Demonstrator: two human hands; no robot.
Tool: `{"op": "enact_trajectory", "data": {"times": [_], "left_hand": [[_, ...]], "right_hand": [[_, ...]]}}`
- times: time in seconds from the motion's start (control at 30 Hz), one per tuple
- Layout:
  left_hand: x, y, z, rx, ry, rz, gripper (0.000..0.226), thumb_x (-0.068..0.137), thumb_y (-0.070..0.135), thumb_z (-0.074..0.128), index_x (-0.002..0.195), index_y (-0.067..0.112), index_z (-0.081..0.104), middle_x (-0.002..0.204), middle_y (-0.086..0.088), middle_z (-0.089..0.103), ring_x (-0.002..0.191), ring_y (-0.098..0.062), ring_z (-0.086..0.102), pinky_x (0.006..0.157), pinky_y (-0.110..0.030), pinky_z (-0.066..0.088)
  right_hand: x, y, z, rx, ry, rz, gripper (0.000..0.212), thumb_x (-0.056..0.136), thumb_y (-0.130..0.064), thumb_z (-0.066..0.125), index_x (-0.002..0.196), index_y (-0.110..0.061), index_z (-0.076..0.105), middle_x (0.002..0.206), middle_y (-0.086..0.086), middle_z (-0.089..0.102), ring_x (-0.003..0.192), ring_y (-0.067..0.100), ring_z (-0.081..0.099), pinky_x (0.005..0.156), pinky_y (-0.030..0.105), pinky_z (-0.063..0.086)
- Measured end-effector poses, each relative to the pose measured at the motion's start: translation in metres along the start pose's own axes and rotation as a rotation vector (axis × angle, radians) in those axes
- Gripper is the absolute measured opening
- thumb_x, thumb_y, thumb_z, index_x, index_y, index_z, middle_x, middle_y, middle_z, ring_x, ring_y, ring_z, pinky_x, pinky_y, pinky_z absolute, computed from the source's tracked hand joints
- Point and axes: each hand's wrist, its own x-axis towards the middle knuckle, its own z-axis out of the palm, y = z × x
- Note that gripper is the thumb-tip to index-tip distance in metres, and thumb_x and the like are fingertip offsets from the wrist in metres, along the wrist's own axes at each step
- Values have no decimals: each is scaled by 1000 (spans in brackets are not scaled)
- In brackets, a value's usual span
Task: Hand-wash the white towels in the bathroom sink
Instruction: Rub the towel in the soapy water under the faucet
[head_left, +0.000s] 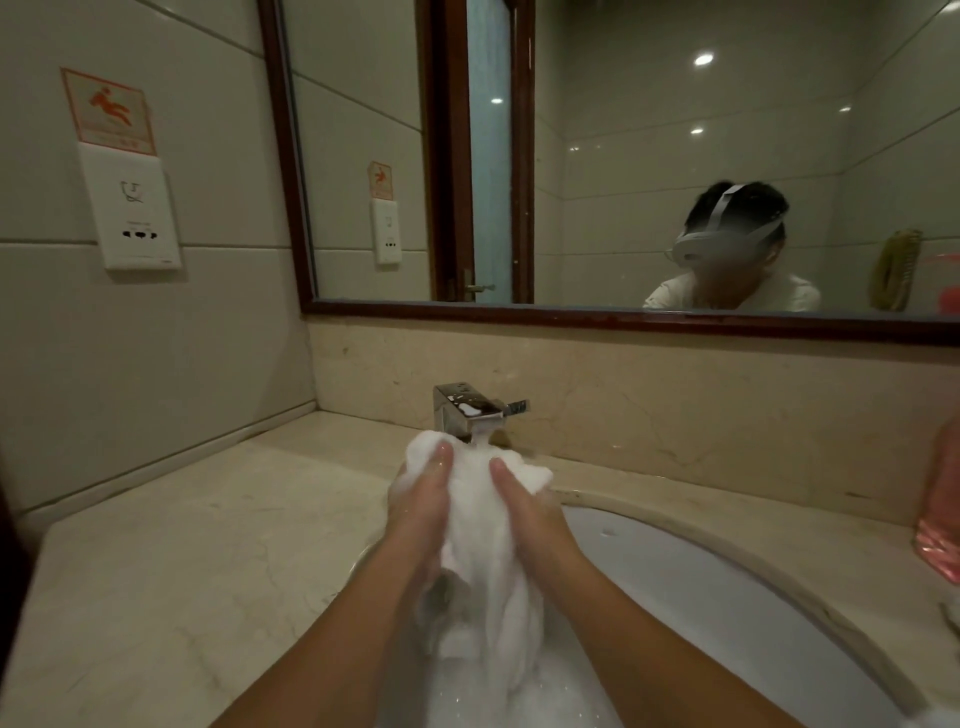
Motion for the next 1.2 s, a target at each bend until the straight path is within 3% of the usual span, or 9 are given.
{"op": "enact_trajectory", "data": {"times": [0.1,0.23,0.3,0.47,0.63,0.77,0.9,1.03,1.2], "left_hand": [[5,-1,-4,-87,-10,-5,45,88,54,77,113,16,75,98,-12,80,87,-33,79,80,-50,64],[11,-5,-8,-32,-204,-2,81,61,71,82,118,13,77,109,-18,78,101,-39,76,100,-58,56],[7,-4,-7,-15,-288,-49,78,65,67,80,118,10,77,112,-21,77,104,-41,75,104,-59,54],[4,-13,0,132,-338,-64,81,67,71,73,126,15,73,112,-11,79,101,-31,77,93,-48,60],[8,-14,3,282,-72,4,71,90,74,54,130,16,62,115,-10,73,102,-31,70,91,-47,59],[9,-13,6,176,-105,76,63,85,73,61,121,23,73,107,0,79,101,-23,74,98,-47,59],[5,-14,9,190,-229,-20,75,74,90,62,110,26,79,103,-1,81,98,-25,77,98,-48,59],[2,-8,2,245,-166,-49,54,92,70,59,109,22,77,97,-3,81,91,-25,77,92,-44,61],[7,-7,-1,219,-154,-87,55,77,57,62,109,16,79,95,-7,81,93,-31,77,94,-51,60]], "right_hand": [[-1,10,-3,-177,-122,-21,96,54,-94,77,133,-41,64,117,-10,78,111,20,74,102,47,58],[1,-7,3,-259,-70,-25,78,70,-82,67,129,-32,66,114,0,76,103,22,73,94,46,62],[-1,-18,2,-106,15,20,81,60,-81,65,117,-23,70,106,6,76,95,26,74,86,43,62],[-3,-26,-4,256,99,104,35,90,-45,83,101,-15,70,93,10,76,78,25,74,67,36,60],[1,-24,-6,-240,193,-203,57,92,-59,49,121,-13,66,111,9,72,100,27,68,82,33,48],[7,-25,-13,-100,280,-132,83,76,-69,29,124,-11,65,118,17,69,103,31,65,89,39,52],[6,-19,-15,187,56,67,35,89,-38,77,117,-18,71,104,12,79,92,32,78,76,42,62],[7,-12,-14,424,-84,106,90,50,-48,102,126,-8,72,113,20,78,101,40,78,96,56,61],[16,-11,-24,482,-170,156,87,61,-49,95,128,2,72,122,28,73,113,46,73,110,57,52]]}}
